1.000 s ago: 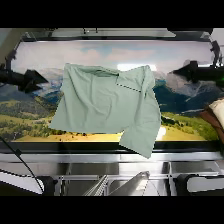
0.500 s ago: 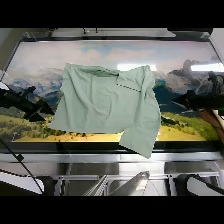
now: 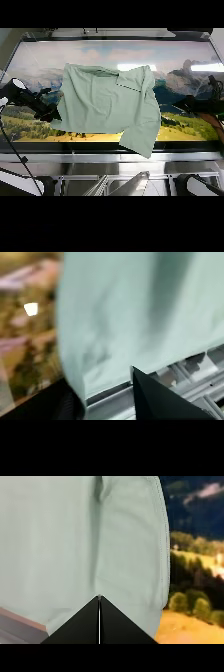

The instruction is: Fold the shirts.

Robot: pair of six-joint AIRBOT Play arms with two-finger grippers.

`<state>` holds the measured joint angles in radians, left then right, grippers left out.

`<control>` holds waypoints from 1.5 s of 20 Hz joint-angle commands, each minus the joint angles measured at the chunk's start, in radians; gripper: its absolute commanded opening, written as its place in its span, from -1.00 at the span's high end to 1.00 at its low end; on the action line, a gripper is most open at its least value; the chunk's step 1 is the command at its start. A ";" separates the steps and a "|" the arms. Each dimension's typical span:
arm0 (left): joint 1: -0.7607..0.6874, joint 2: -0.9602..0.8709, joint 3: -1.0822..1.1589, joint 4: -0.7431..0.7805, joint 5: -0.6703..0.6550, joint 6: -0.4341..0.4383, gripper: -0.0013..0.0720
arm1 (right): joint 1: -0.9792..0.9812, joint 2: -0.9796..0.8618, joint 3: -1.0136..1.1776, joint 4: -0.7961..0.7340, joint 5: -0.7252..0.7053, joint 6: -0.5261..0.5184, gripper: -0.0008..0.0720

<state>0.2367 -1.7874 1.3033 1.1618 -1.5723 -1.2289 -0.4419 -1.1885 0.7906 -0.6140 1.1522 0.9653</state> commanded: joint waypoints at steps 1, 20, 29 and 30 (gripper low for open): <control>-0.022 0.002 -0.058 -0.011 -0.035 0.031 0.70 | 0.001 -0.017 -0.002 -0.011 -0.054 0.001 0.57; 0.180 0.188 -0.102 -0.152 0.031 0.078 0.92 | 0.264 -0.399 0.133 -0.003 -0.035 0.029 0.94; 0.340 0.721 0.142 -0.940 -0.083 0.174 0.92 | 0.069 0.163 0.691 0.016 0.208 0.113 0.94; 0.382 0.797 0.198 -1.035 -0.047 0.196 0.92 | 0.032 0.249 0.745 0.016 0.179 0.113 0.94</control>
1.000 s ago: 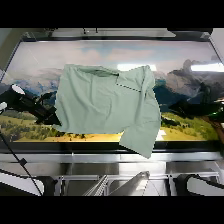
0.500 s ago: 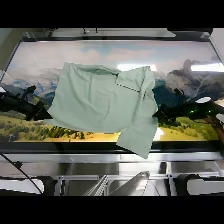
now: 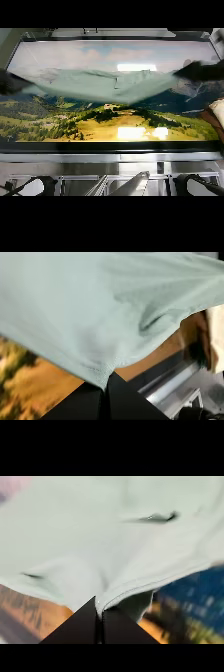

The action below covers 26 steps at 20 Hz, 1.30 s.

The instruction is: Fold the shirts.

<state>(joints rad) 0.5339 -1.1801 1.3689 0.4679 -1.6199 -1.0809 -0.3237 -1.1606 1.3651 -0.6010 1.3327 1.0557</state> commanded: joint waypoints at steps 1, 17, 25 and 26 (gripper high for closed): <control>0.137 0.273 0.185 -0.417 0.053 0.079 0.92 | -0.128 0.314 0.212 0.002 -0.051 0.022 0.94; -0.071 0.181 -0.026 -0.097 0.253 0.142 0.91 | -0.103 0.066 0.065 0.213 -0.018 -0.167 0.94; -0.161 -0.365 -0.115 0.117 0.515 0.187 0.91 | 0.008 -0.549 0.013 0.317 -0.231 -0.243 0.94; -0.154 -0.429 -0.093 0.117 0.523 0.190 0.91 | 0.007 -0.607 0.013 0.379 -0.253 -0.275 0.94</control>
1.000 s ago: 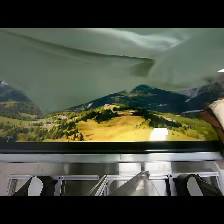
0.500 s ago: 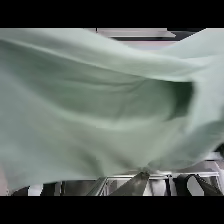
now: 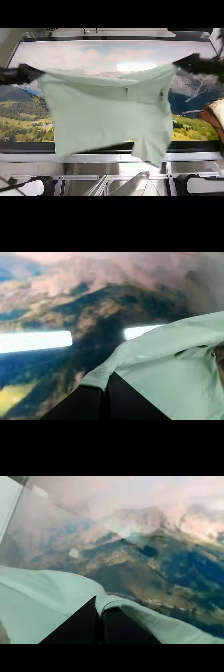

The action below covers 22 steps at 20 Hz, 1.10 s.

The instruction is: Fold the shirts.

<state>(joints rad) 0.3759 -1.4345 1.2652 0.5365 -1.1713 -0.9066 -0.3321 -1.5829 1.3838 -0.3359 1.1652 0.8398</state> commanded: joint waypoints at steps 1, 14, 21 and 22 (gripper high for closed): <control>0.007 -0.238 0.041 0.048 0.072 0.020 0.91 | 0.016 -0.232 -0.004 0.173 -0.103 -0.087 0.94; -0.049 -0.580 0.409 0.153 -0.017 0.006 0.93 | 0.014 -0.383 0.083 0.060 -0.146 -0.114 0.94; -0.056 -0.579 0.409 0.217 -0.056 -0.015 0.93 | 0.015 -0.383 0.083 -0.058 -0.151 -0.090 0.94; -0.056 -0.579 0.409 0.230 -0.054 -0.022 0.93 | 0.016 -0.383 0.083 -0.086 -0.158 -0.084 0.94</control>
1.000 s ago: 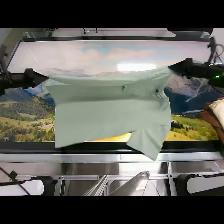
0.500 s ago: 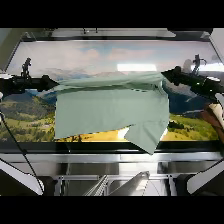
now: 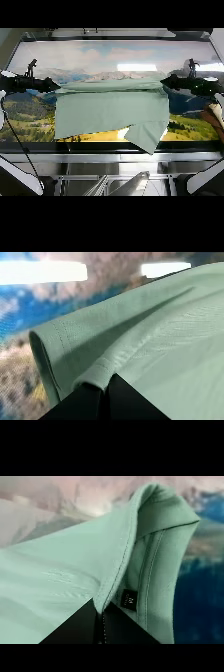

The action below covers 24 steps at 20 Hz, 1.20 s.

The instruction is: Fold the shirts.

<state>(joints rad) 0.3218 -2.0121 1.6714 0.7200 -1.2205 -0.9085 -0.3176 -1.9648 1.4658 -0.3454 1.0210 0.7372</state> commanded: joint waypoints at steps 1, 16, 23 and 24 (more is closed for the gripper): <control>-0.002 -0.001 0.003 0.046 -0.005 -0.020 0.93 | 0.001 -0.001 0.001 -0.093 -0.019 0.031 0.94; 0.060 0.008 0.173 0.049 -0.346 -0.191 -0.54 | -0.056 0.105 0.002 -0.134 0.081 0.121 0.20; 0.127 0.207 -0.136 0.186 -0.507 -0.377 -0.54 | -0.111 0.346 -0.119 -0.260 0.424 0.237 0.94; 0.120 0.271 -0.266 0.262 -0.467 -0.376 -0.54 | -0.099 0.404 -0.191 -0.289 0.420 0.237 0.94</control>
<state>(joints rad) 0.4370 -1.8656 1.6424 0.8421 -1.6886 -1.2343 -0.4248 -1.6768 1.3842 -0.5484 1.3521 0.9222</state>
